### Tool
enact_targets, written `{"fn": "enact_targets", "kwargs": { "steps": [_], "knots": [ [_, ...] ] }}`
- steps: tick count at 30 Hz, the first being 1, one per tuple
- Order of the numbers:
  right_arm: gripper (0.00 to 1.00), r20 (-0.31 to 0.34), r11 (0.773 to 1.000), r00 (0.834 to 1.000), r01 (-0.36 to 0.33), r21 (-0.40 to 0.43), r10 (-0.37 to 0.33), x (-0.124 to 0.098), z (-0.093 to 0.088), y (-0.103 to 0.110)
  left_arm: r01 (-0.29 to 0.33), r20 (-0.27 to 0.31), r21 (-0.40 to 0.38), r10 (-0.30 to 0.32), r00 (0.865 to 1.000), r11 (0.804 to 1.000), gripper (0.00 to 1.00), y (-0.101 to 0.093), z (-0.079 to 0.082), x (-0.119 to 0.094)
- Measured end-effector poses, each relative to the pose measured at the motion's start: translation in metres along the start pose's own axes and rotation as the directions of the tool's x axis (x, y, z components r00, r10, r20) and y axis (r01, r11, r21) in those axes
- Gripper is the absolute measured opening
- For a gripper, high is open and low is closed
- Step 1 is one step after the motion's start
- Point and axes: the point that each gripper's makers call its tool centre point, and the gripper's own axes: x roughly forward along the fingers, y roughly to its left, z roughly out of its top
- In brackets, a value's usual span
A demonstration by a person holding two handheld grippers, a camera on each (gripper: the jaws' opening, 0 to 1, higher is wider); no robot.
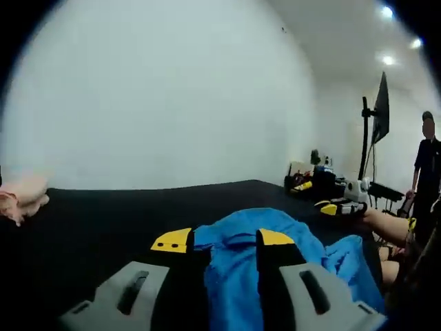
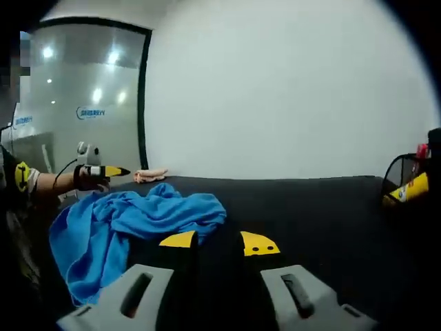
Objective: Spread out the cloth and fold it
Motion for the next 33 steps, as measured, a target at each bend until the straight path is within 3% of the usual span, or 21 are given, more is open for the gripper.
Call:
{"fn": "enact_targets", "kwargs": {
  "steps": [3,4,5,8,12,14,16,17,18,19,20,21,23,25,26,27,32,33],
  "knots": [
    [0.23,0.008,1.000,1.000,-0.023,-0.010,0.023,0.019,0.009,0.010,-0.022,-0.054,-0.107,0.016,0.998,0.994,0.35,0.016,-0.015,0.025],
    [0.23,-0.006,0.999,0.999,-0.034,-0.009,0.034,0.026,0.010,0.012,-0.011,-0.057,-0.155,0.002,0.998,0.988,0.31,0.015,-0.019,0.032],
    [0.23,-0.038,0.999,0.998,-0.043,-0.014,0.042,0.033,0.007,0.013,-0.010,-0.101,-0.202,-0.010,0.995,0.979,0.30,0.015,-0.028,0.040],
    [0.23,-0.100,0.999,0.994,-0.047,-0.028,0.044,0.049,-0.003,0.012,-0.044,-0.163,-0.134,0.022,0.986,0.990,0.27,0.023,-0.041,0.062],
    [0.24,-0.151,0.996,0.984,-0.093,0.015,0.094,0.064,-0.018,0.013,-0.017,-0.236,-0.172,-0.025,0.972,0.985,0.28,0.014,-0.052,0.096],
    [0.25,-0.150,0.996,0.984,-0.093,0.017,0.094,0.069,-0.021,0.017,-0.028,-0.316,-0.080,0.001,0.949,0.996,0.30,0.020,-0.066,0.108],
    [0.25,-0.160,0.994,0.982,-0.095,0.046,0.101,0.076,-0.027,0.024,-0.032,-0.380,-0.045,0.013,0.925,0.998,0.28,0.023,-0.080,0.114],
    [0.25,-0.178,0.994,0.978,-0.098,0.043,0.104,0.080,-0.031,0.027,-0.039,-0.392,-0.071,0.008,0.920,0.997,0.25,0.021,-0.087,0.119],
    [0.23,-0.188,0.994,0.976,-0.100,0.038,0.105,0.081,-0.033,0.029,-0.013,-0.335,-0.056,-0.007,0.942,0.998,0.20,0.018,-0.079,0.123],
    [0.21,-0.194,0.997,0.978,-0.083,0.000,0.081,0.083,-0.034,0.028,-0.034,-0.367,-0.078,0.003,0.930,0.996,0.06,0.020,-0.084,0.122],
    [0.13,-0.199,0.997,0.978,-0.071,-0.010,0.068,0.082,-0.033,0.028,-0.054,-0.394,-0.069,0.023,0.919,0.996,0.01,0.023,-0.086,0.119],
    [0.04,-0.218,0.996,0.972,-0.092,0.015,0.093,0.080,-0.033,0.032,-0.032,-0.386,-0.073,0.001,0.922,0.997,0.00,0.022,-0.082,0.118],
    [0.03,-0.229,0.996,0.969,-0.088,0.015,0.089,0.072,-0.023,0.026,-0.001,-0.388,-0.100,-0.038,0.921,0.995,0.00,0.019,-0.076,0.112],
    [0.03,-0.149,0.998,0.987,-0.056,0.003,0.056,0.061,0.007,0.010,0.031,-0.300,-0.127,-0.068,0.952,0.991,0.00,0.019,-0.043,0.100],
    [0.02,-0.094,0.999,0.995,-0.039,0.015,0.040,0.048,0.035,-0.003,0.059,-0.244,-0.166,-0.099,0.965,0.984,0.00,0.017,-0.017,0.088],
    [0.02,-0.048,1.000,0.999,-0.012,-0.012,0.011,0.038,0.057,-0.013,0.044,-0.215,-0.148,-0.076,0.974,0.988,0.00,0.022,0.000,0.080],
    [0.02,0.051,0.994,0.997,0.067,-0.092,-0.062,0.003,0.123,-0.051,0.093,-0.150,-0.073,-0.103,0.983,0.993,0.00,0.010,0.044,0.062],
    [0.02,0.082,0.989,0.992,0.101,-0.111,-0.092,-0.007,0.141,-0.060,0.095,-0.119,-0.025,-0.097,0.988,0.995,0.00,0.016,0.061,0.065]
  ]
}}
